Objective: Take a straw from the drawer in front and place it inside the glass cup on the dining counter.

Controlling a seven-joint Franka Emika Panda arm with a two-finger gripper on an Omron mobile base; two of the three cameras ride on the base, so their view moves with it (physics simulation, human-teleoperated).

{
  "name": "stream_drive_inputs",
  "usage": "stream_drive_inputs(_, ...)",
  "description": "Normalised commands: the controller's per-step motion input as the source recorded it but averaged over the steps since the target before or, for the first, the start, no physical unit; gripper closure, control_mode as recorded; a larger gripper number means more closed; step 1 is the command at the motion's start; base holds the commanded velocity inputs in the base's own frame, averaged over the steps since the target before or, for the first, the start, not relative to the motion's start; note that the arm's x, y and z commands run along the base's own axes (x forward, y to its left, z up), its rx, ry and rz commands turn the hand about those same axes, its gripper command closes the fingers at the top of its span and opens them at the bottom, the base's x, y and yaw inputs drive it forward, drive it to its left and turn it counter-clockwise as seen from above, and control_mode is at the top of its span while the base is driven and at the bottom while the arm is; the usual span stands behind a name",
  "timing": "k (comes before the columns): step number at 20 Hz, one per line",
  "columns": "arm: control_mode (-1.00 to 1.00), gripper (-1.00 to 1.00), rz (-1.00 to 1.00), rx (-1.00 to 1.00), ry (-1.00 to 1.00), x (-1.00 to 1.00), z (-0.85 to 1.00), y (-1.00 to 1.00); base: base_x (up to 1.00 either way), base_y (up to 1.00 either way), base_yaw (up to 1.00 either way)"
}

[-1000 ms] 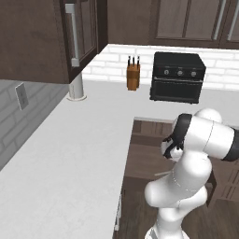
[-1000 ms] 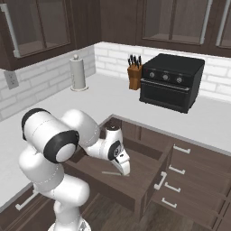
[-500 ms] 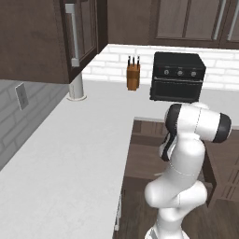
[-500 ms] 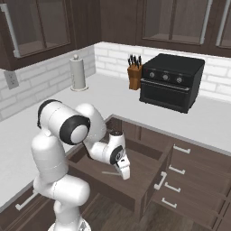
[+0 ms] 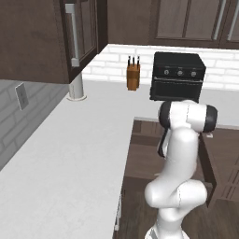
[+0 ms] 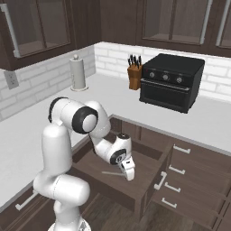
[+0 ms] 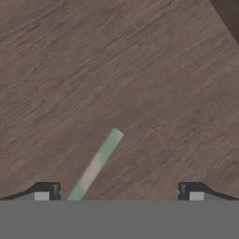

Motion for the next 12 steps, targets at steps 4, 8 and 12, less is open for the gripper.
stream_drive_inputs(4,-1.0,-1.0,0.0,0.02,0.0,0.42,-0.07,0.0,0.0,0.0,0.0)
stream_drive_inputs(8,-1.0,-1.0,-0.02,0.0,0.04,0.15,-0.25,0.0,0.0,0.0,0.0)
stream_drive_inputs(12,-1.0,-1.0,-0.06,0.0,0.05,0.0,-0.28,0.0,0.0,0.0,0.0)
